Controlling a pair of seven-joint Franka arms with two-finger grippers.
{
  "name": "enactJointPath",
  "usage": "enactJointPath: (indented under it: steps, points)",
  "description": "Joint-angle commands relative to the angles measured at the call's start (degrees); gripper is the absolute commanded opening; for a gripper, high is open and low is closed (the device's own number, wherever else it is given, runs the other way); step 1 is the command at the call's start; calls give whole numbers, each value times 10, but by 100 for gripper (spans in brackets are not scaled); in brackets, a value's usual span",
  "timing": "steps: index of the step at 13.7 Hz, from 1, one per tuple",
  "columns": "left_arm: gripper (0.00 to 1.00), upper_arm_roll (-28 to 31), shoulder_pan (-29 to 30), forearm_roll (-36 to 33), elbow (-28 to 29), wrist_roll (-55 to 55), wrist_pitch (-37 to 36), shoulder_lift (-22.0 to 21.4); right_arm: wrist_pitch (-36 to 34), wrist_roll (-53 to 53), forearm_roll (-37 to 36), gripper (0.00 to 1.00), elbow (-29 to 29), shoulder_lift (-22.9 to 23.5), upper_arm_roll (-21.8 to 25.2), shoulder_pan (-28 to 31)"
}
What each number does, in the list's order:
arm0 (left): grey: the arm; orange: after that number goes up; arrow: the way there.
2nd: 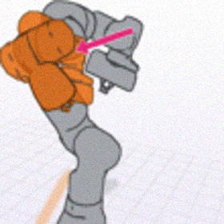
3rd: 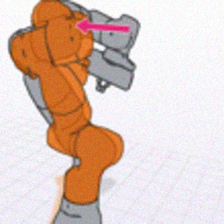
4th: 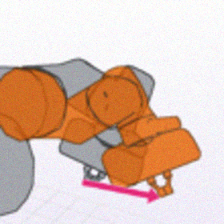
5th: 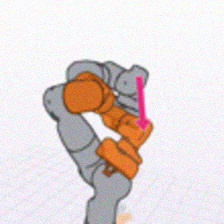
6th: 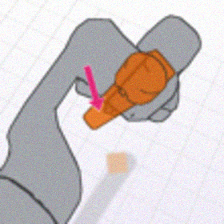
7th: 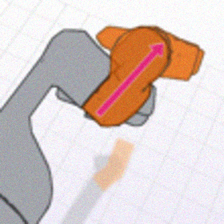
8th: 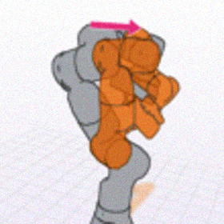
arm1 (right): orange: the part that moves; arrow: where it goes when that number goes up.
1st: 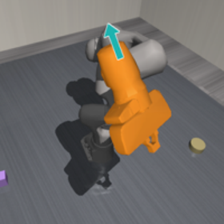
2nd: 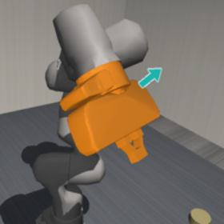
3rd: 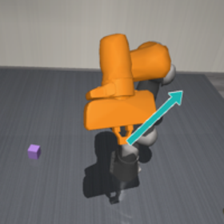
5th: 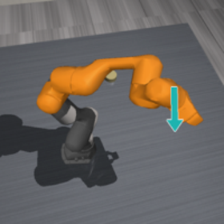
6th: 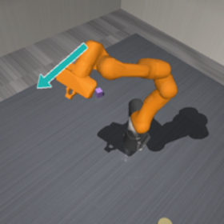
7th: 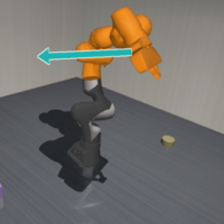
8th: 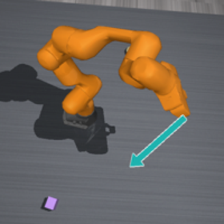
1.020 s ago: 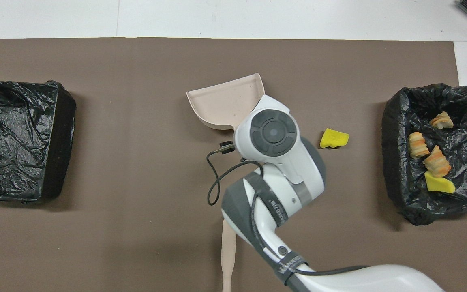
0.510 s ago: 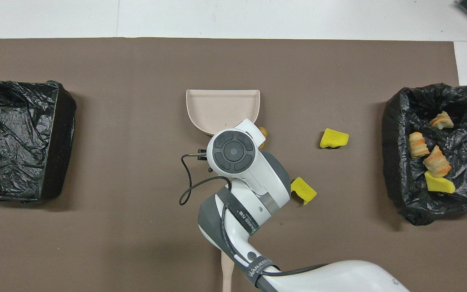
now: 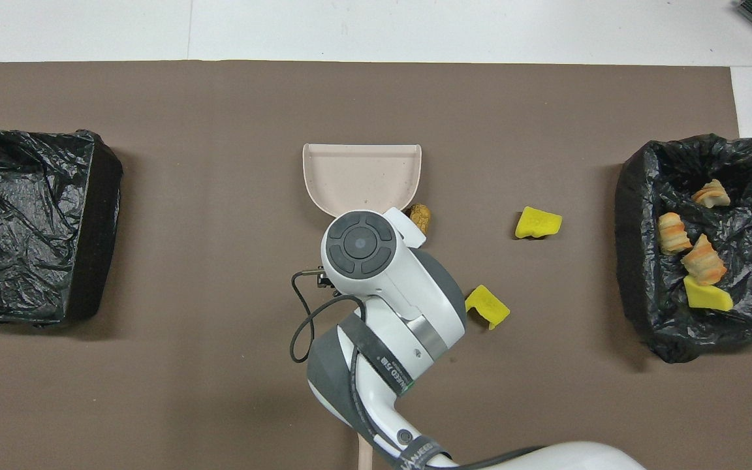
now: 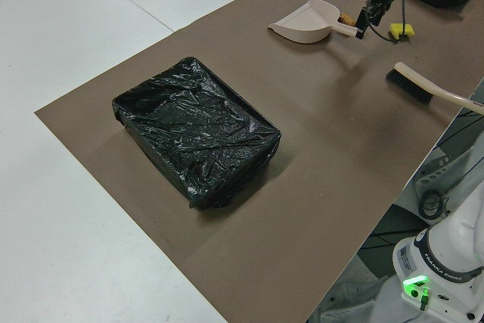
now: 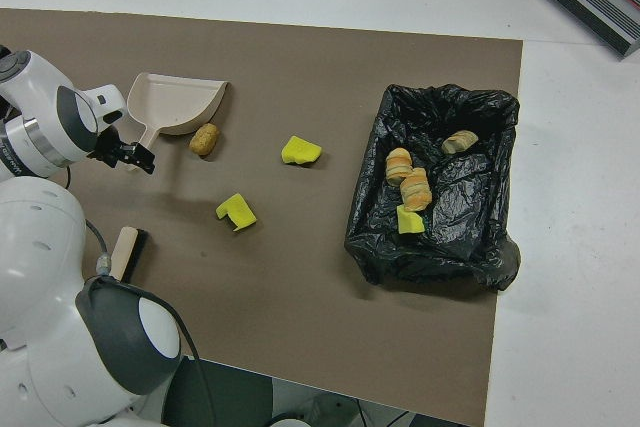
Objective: Sweep and dump trash in bin
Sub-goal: 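Return the dustpan to the table center with the right gripper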
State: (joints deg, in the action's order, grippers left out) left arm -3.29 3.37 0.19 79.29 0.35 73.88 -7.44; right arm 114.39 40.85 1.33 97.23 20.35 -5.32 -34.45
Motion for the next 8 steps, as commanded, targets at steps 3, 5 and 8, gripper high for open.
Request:
enactJointPath:
  steps: [3,5,8]
  points:
    - [100,0,2,-6,16,4,-2,-14,-40,22,40,100,57,-72,-9,-34]
    - [100,-1,2,-6,16,4,-3,-14,-31,41,41,100,104,-100,-9,-50]
    - [100,-1,2,-6,16,4,-2,-14,12,86,52,100,193,-152,-9,-85]
